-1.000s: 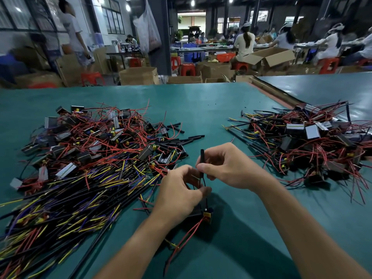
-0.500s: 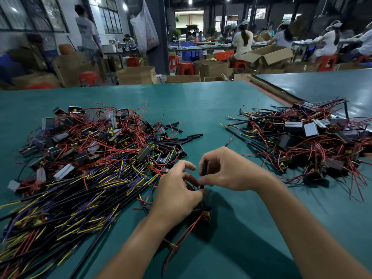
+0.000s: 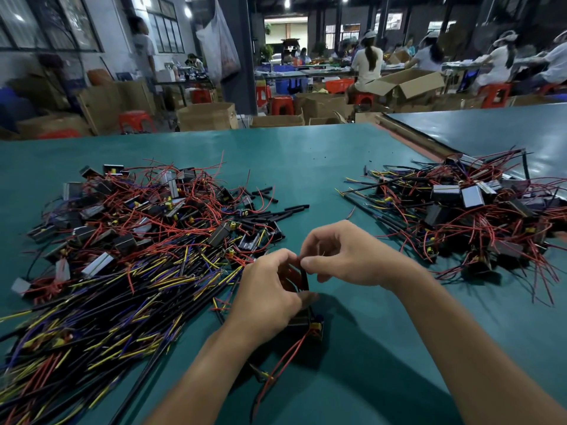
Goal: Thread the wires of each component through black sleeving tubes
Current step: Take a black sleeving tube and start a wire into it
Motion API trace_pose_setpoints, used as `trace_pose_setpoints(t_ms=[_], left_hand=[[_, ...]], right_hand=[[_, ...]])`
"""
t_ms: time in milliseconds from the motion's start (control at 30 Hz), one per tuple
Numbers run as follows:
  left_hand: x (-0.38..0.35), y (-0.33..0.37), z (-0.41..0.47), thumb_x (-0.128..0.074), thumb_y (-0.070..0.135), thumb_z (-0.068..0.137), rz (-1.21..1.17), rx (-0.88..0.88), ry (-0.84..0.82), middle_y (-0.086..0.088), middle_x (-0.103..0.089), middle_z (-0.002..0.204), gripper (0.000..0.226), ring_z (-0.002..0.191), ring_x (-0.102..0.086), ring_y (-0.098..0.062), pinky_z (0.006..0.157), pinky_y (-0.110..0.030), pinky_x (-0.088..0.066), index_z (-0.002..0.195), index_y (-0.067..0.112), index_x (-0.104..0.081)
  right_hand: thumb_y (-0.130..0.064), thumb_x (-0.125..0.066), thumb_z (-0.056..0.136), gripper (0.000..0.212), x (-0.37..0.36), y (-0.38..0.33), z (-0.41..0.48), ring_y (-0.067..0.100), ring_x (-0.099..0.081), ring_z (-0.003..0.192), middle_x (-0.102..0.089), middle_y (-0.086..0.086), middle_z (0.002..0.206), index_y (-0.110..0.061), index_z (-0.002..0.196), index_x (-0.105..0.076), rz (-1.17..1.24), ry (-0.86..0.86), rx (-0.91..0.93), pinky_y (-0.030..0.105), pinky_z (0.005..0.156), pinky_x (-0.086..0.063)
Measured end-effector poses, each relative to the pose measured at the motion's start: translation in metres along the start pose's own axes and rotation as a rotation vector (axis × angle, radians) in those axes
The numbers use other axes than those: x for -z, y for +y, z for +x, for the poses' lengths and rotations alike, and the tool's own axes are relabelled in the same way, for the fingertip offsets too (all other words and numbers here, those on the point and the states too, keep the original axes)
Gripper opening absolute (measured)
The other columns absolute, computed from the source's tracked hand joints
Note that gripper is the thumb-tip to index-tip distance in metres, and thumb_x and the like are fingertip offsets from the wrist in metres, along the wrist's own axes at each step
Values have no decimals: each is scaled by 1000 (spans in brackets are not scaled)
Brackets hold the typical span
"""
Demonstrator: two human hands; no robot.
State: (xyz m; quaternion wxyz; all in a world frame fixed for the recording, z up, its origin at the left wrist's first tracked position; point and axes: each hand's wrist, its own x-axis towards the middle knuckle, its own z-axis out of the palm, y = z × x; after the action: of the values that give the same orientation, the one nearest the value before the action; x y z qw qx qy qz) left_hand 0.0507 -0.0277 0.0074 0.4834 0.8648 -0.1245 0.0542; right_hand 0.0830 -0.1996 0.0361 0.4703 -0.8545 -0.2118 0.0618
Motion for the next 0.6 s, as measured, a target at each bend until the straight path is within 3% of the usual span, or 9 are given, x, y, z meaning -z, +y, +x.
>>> trace_pose_setpoints(t_ms=[133,300,433,600], left_hand=[[2,1,-2,-92,20,60,-1,-6,-18,16,-67,69,37,58,-59,1,51,-11,-42,83,29,-64],[1,1,-2,-91,19,60,30,0,-41,20,-67,76,44,60,-64,-10,55,-26,-53,89,34,-62],[0,1,-2,-89,15,60,-9,12,-44,4,-71,74,43,58,-66,-15,55,-30,-55,91,27,-62],[0,0,1,-82,13,73,-190,88,-9,-5,-72,71,27,56,-63,-18,57,-34,-54,90,17,-61]], right_hand=[[-14,-71,86,9,0,0,0,14,-64,57,-64,2,61,-16,77,-70,51,16,28,35,63,-54],[-17,-72,83,10,0,-1,-1,11,-54,53,-65,3,58,-16,73,-70,0,33,79,22,52,-42],[-14,-69,86,14,-2,0,1,14,-58,58,-65,5,61,-16,72,-68,-4,88,105,34,58,-48],[-7,-64,90,15,-2,2,4,14,-64,59,-67,8,64,-8,76,-64,74,149,79,32,62,-55]])
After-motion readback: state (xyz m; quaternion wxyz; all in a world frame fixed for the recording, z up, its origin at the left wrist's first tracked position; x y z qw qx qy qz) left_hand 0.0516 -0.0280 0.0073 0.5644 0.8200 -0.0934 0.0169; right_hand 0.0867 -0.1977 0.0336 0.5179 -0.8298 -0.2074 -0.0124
